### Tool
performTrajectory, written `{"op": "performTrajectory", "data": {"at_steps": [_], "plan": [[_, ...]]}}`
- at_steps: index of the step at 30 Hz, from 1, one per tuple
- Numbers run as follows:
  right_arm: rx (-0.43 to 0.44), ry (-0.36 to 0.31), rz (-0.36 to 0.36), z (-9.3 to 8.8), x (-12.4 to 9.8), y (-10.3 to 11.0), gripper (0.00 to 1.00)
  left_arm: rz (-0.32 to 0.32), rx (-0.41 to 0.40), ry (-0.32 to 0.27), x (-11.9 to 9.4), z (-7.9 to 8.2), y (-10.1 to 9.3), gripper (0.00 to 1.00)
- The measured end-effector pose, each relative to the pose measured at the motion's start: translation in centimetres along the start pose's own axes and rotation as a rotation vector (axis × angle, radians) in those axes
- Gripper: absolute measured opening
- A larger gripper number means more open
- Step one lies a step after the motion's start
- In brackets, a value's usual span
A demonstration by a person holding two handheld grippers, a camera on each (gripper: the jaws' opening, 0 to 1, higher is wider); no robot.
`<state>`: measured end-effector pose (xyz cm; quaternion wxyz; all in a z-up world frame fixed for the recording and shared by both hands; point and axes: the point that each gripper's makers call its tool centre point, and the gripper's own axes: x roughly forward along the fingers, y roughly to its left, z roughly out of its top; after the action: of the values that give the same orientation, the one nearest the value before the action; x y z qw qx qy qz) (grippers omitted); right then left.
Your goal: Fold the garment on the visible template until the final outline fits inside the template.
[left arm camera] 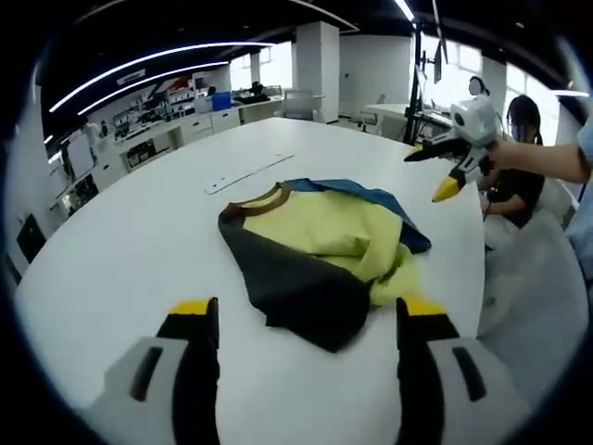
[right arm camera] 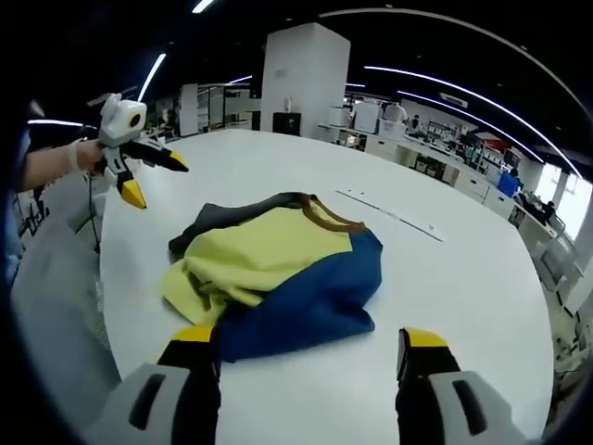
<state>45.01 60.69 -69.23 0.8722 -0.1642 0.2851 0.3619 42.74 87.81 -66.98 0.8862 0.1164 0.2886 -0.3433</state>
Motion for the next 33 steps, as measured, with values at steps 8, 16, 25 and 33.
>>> {"op": "performTrajectory", "data": {"at_steps": [8, 16, 25, 33], "plan": [[-0.001, 0.004, -0.002, -0.8, -1.1, 0.9, 0.77, 0.016, -0.027, -0.021, -1.0, -0.6, -0.4, 0.75], [-0.016, -0.001, 0.002, -0.6, -1.4, 1.6, 0.73, 0.028, -0.044, -0.035, -1.5, -0.7, -0.4, 0.73], [-0.053, 0.009, 0.051, -1.2, -0.4, 3.8, 0.63, 0.034, -0.048, -0.042, -1.6, -1.1, -0.7, 0.71], [-0.151, 0.028, 0.101, -2.0, 0.7, 6.2, 0.46, 0.038, -0.07, -0.052, -2.0, -1.7, -1.7, 0.69]]}}
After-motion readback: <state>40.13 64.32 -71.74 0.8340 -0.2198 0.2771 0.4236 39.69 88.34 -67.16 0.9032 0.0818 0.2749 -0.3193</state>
